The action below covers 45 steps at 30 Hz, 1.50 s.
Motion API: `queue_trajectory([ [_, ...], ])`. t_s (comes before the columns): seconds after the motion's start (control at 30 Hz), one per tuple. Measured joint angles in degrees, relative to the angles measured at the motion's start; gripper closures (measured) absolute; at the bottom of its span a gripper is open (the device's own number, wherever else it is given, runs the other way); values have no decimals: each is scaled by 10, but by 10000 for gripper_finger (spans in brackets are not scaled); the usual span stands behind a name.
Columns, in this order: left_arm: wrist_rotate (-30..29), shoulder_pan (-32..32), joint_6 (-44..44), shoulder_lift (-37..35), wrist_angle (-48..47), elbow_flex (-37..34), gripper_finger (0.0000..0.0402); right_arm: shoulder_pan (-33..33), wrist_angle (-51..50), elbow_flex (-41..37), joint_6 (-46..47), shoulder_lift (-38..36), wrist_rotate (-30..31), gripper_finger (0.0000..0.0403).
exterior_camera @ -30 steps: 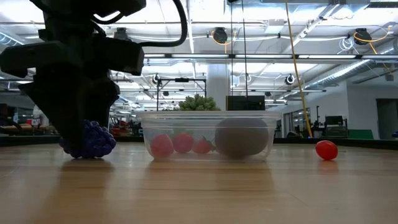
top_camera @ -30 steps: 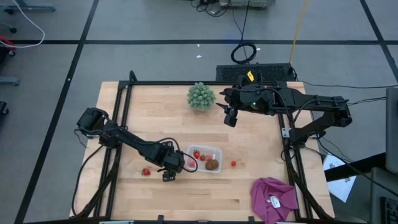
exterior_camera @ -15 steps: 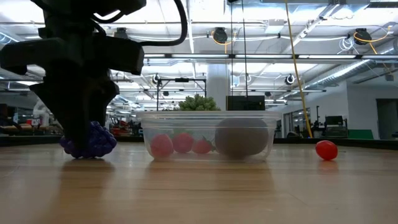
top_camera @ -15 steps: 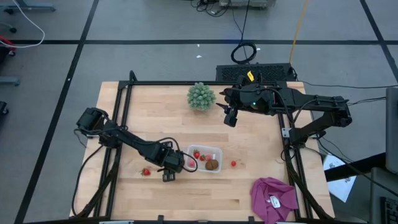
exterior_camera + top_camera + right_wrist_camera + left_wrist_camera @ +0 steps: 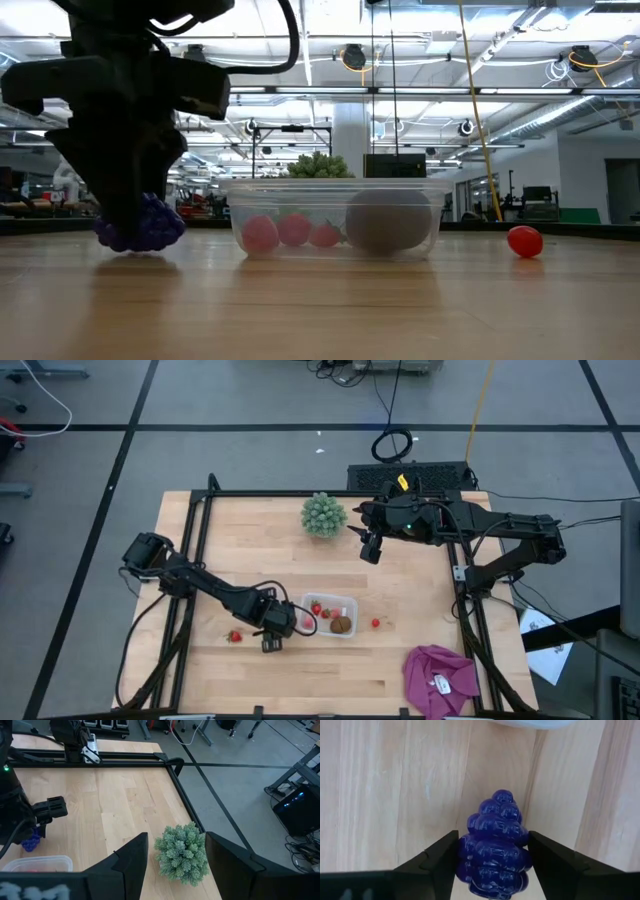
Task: Pick and placing Produce into tupperware
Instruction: Put the violet grapes into the bin
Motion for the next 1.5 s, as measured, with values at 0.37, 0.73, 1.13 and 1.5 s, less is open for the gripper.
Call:
queue_trajectory([
  [0.37,-23,5,12,0,-116,98,175,0,4,0,0,0,0,213],
  [0.73,-35,6,74,-1,-147,218,174,0,4,0,-15,0,0,213],
  [1.13,22,62,173,27,12,220,174,0,28,0,-47,0,2,213],
  [1.5,95,100,206,112,43,219,174,0,26,0,-47,0,3,213],
])
